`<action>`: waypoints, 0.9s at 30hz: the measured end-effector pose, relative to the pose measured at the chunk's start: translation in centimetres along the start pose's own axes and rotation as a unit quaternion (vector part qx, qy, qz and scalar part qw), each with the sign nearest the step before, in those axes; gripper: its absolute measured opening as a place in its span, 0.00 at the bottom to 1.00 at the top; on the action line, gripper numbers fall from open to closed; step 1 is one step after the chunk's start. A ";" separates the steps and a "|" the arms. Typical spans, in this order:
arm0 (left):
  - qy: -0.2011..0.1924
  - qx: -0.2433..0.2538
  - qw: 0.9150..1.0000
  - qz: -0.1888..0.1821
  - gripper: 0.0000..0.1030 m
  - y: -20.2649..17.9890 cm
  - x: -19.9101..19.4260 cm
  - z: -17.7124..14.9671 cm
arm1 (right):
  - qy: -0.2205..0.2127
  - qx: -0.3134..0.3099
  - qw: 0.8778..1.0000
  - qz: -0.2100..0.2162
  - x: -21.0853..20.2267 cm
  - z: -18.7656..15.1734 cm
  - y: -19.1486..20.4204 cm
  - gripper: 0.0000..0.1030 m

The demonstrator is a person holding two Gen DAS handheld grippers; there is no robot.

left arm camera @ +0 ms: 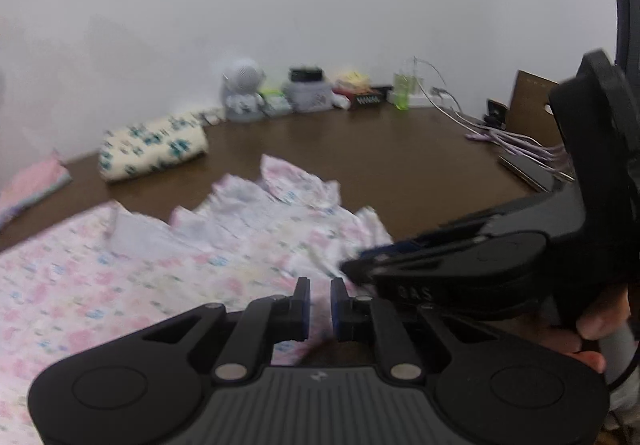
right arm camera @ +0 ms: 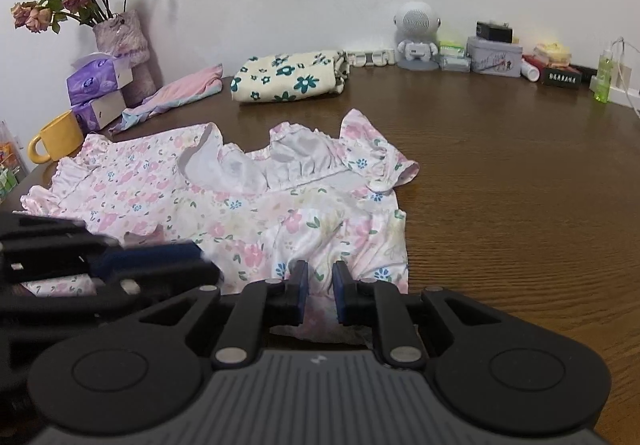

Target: Fold clothes

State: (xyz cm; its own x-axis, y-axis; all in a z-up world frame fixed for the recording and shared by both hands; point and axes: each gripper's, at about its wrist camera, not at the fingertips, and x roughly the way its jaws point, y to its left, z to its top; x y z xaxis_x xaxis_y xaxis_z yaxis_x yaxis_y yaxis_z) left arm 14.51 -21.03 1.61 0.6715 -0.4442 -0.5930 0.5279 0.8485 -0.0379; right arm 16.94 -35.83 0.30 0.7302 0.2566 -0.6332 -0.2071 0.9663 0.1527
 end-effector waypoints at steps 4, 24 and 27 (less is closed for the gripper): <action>0.023 -0.015 1.000 -0.003 0.08 0.6 1.2 -0.3 | -0.001 0.021 1.000 0.018 0.0 0.0 -0.9 0.13; 0.025 -0.014 0.999 0.027 0.08 0.7 1.4 -1.1 | -0.023 0.014 1.000 0.012 -2.1 -0.8 -0.5 0.13; 0.024 -0.015 0.999 0.030 0.08 0.8 1.3 -1.2 | -0.014 0.008 1.000 0.001 -1.4 -0.9 -0.3 0.13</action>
State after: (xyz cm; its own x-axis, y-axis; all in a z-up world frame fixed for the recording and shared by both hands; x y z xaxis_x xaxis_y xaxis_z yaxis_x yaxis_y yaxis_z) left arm 15.17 -20.62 -0.10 0.6748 -0.3789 -0.6332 0.4713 0.8816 -0.0253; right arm 15.39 -36.52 0.51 0.7474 0.2582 -0.6121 -0.1983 0.9661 0.1654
